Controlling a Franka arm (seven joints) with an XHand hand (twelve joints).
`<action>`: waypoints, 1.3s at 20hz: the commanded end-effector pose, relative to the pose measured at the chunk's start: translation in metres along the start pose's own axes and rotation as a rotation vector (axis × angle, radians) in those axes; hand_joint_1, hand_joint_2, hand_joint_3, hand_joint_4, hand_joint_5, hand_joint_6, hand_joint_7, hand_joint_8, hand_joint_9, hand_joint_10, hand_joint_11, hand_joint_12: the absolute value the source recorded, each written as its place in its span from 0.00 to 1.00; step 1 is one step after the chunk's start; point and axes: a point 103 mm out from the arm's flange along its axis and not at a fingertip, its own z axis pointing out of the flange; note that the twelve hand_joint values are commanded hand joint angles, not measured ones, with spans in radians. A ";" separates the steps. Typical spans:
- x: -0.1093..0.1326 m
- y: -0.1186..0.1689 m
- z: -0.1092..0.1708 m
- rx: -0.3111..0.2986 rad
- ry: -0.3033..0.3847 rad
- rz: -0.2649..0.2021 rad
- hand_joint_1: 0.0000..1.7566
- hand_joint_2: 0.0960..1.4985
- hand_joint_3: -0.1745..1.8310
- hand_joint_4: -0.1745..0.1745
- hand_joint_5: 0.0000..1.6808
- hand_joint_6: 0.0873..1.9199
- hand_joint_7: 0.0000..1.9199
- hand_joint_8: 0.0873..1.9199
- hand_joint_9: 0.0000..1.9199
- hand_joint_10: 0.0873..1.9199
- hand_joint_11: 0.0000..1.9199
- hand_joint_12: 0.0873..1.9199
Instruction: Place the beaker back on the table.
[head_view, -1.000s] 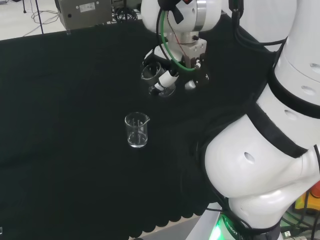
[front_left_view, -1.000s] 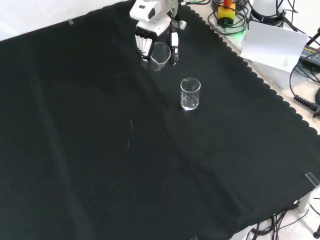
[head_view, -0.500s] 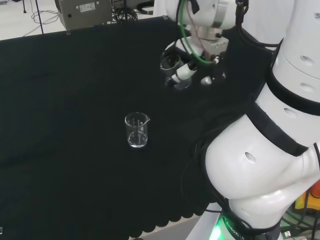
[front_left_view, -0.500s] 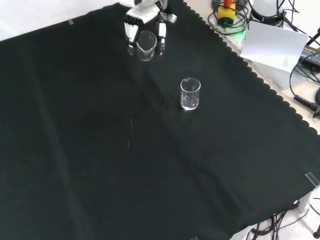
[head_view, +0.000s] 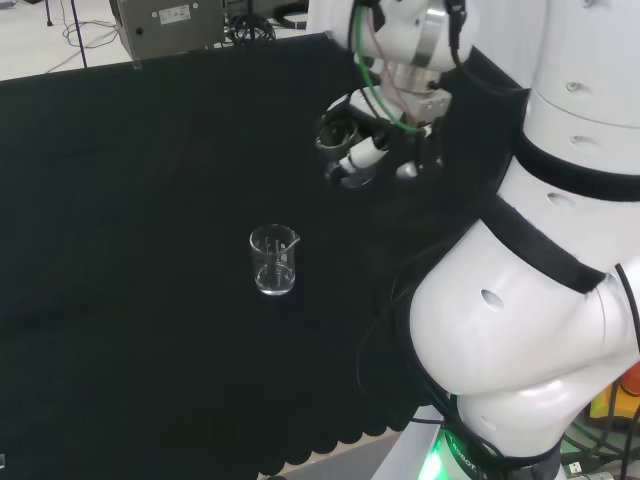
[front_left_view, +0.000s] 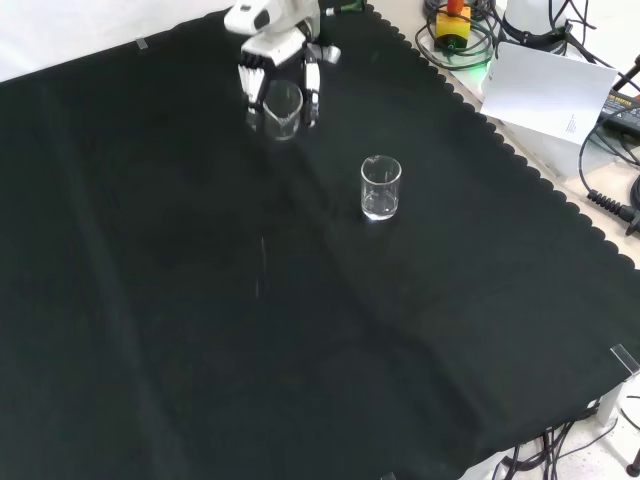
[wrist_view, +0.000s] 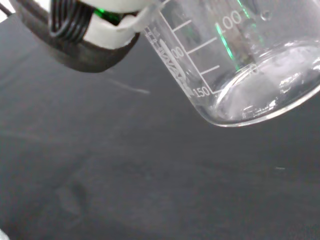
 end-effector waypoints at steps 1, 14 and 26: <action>0.004 0.034 0.033 -0.030 0.081 -0.055 0.74 0.69 0.00 0.00 0.77 0.21 0.70 0.20 0.90 0.00 0.73 0.27; -0.008 0.049 0.051 -0.066 0.186 -0.040 0.74 0.69 0.00 0.00 0.77 0.21 0.70 0.20 0.89 0.00 0.73 0.27; -0.019 0.062 0.069 -0.069 0.220 -0.031 0.74 0.69 0.00 0.00 0.77 0.21 0.70 0.20 0.89 0.00 0.72 0.27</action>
